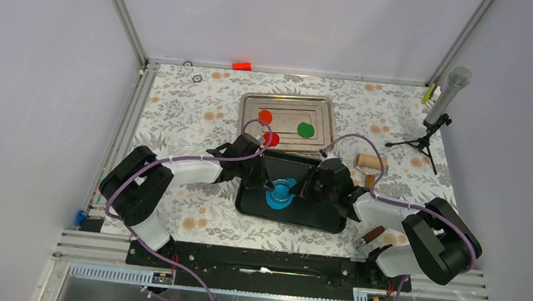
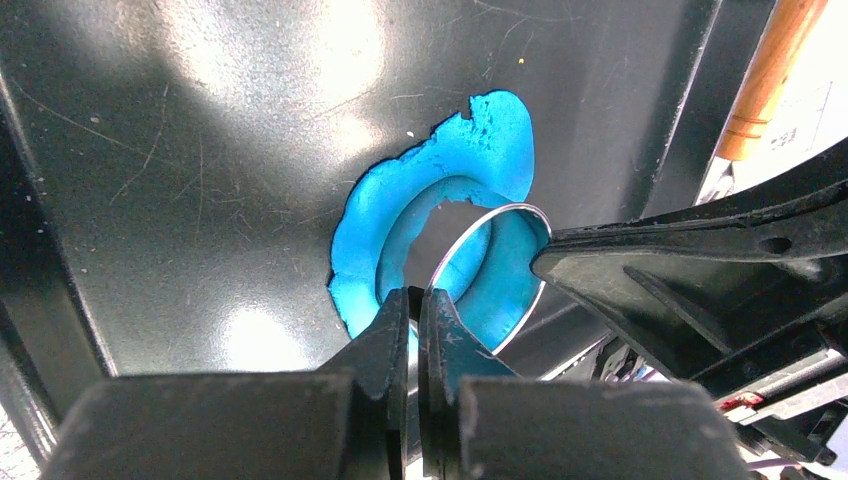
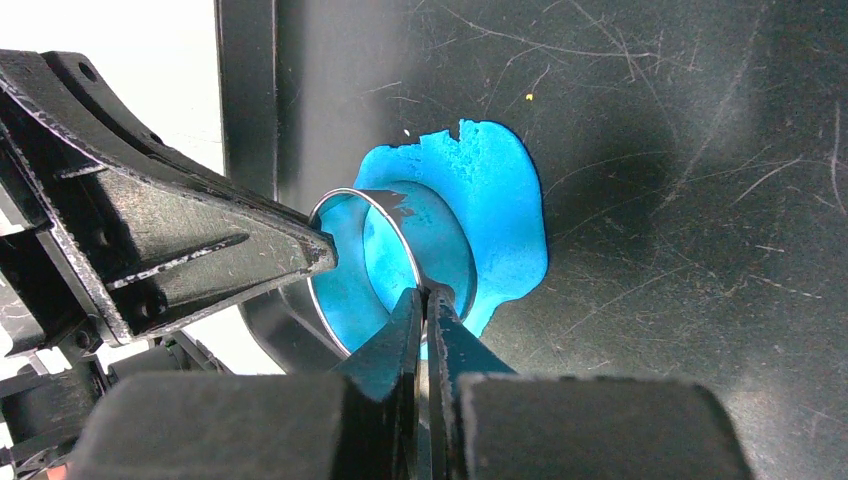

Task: Roll out the dumpling wrappers from the dough
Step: Press the dumpling wrapper on the work surface.

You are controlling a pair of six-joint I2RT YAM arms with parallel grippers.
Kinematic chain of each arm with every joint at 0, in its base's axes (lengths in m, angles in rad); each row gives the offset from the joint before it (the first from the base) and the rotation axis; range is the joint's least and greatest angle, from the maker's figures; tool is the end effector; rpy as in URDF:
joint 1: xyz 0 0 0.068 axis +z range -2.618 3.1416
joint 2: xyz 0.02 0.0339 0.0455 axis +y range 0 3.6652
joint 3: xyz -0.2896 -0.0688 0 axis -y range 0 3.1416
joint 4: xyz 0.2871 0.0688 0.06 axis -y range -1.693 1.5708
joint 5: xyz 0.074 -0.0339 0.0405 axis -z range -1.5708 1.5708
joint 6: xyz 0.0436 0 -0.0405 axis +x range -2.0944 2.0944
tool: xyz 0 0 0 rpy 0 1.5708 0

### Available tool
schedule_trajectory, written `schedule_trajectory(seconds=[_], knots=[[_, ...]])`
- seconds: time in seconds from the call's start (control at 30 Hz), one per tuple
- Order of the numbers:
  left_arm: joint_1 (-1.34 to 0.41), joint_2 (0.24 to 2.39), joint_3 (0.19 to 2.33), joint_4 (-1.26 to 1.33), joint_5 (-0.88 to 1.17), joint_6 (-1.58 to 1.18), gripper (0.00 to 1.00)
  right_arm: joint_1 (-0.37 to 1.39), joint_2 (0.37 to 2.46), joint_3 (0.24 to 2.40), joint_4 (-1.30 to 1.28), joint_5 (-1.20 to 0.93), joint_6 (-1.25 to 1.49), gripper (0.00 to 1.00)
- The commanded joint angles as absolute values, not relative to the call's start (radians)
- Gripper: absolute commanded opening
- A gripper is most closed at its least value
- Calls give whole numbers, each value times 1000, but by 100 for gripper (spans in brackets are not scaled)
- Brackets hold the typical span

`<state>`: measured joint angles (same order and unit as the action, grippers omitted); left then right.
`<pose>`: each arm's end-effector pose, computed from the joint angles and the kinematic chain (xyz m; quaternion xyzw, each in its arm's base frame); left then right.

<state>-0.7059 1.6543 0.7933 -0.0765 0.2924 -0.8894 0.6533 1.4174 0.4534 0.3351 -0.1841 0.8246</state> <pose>0.2546 -0.2335 0.1301 -0.0410 0.9403 -0.3172 0.1161 0.2201 0.1785 0.1293 0.0344 0.8877 0.3648 0.2788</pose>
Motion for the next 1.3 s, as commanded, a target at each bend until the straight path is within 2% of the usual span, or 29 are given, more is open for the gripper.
schedule_trajectory(seconds=[0.0,0.3,0.6,0.93,1.27], knots=[[-762,1789,663,-184,162,-856,0,687,1506,387,137,-192,808,0],[-767,1793,551,-95,140,-828,0,687,1452,302,290,-178,781,0],[-774,1832,504,-27,167,-834,0,690,1276,187,371,-141,707,0],[-891,1868,637,-131,140,-790,0,691,1264,199,333,-135,719,0],[-928,1946,731,-184,140,-766,0,691,1302,223,335,-142,735,0]])
